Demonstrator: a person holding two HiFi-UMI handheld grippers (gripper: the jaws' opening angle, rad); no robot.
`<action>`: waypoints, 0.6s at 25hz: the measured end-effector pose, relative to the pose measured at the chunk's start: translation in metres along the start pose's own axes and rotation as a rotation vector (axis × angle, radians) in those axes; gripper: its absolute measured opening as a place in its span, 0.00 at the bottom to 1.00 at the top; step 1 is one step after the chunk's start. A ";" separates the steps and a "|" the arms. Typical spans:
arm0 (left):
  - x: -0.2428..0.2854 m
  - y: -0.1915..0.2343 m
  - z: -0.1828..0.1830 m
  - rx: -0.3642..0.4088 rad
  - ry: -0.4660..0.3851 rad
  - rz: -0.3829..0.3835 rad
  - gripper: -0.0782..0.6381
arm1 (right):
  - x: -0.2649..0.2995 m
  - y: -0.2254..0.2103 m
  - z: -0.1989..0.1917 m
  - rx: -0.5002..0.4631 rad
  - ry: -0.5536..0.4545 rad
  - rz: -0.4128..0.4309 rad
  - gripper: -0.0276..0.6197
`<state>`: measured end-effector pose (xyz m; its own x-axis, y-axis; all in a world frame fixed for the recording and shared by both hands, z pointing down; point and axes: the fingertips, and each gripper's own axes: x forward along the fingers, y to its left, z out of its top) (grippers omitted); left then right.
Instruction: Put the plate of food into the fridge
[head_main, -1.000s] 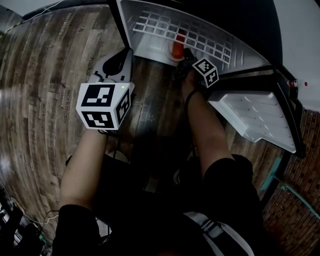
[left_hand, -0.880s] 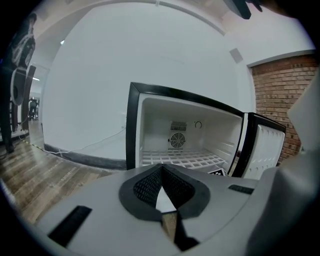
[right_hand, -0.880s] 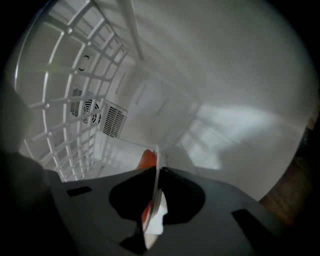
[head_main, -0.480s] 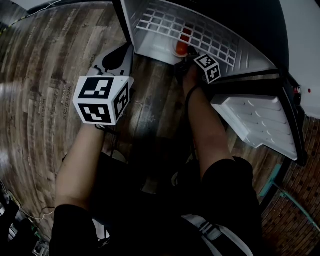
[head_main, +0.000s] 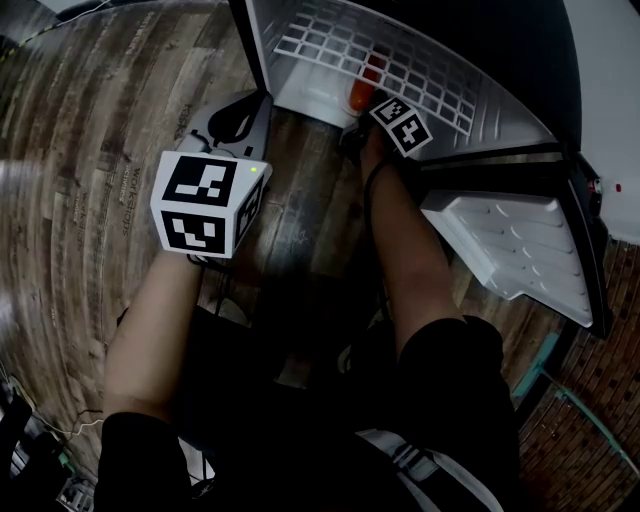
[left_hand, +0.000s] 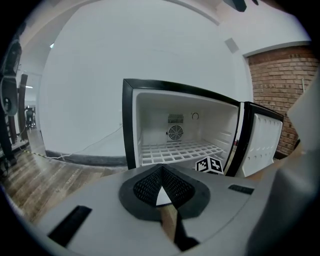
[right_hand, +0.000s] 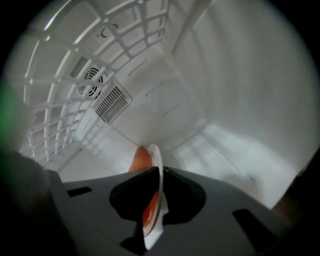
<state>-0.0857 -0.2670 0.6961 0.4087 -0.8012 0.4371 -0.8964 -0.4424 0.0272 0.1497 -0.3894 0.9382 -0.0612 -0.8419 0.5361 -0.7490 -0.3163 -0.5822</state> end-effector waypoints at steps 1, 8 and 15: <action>0.000 0.000 -0.002 0.009 0.007 0.002 0.10 | 0.000 0.000 0.001 -0.052 -0.010 -0.018 0.10; -0.001 0.004 -0.005 -0.004 0.023 0.006 0.10 | 0.002 -0.003 0.013 -0.203 -0.058 -0.079 0.23; 0.000 0.001 -0.005 -0.017 0.021 -0.007 0.10 | -0.005 -0.009 0.022 -0.178 -0.096 -0.071 0.23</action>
<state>-0.0870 -0.2656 0.7007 0.4113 -0.7897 0.4553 -0.8965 -0.4408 0.0454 0.1715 -0.3922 0.9275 0.0524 -0.8607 0.5064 -0.8543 -0.3012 -0.4235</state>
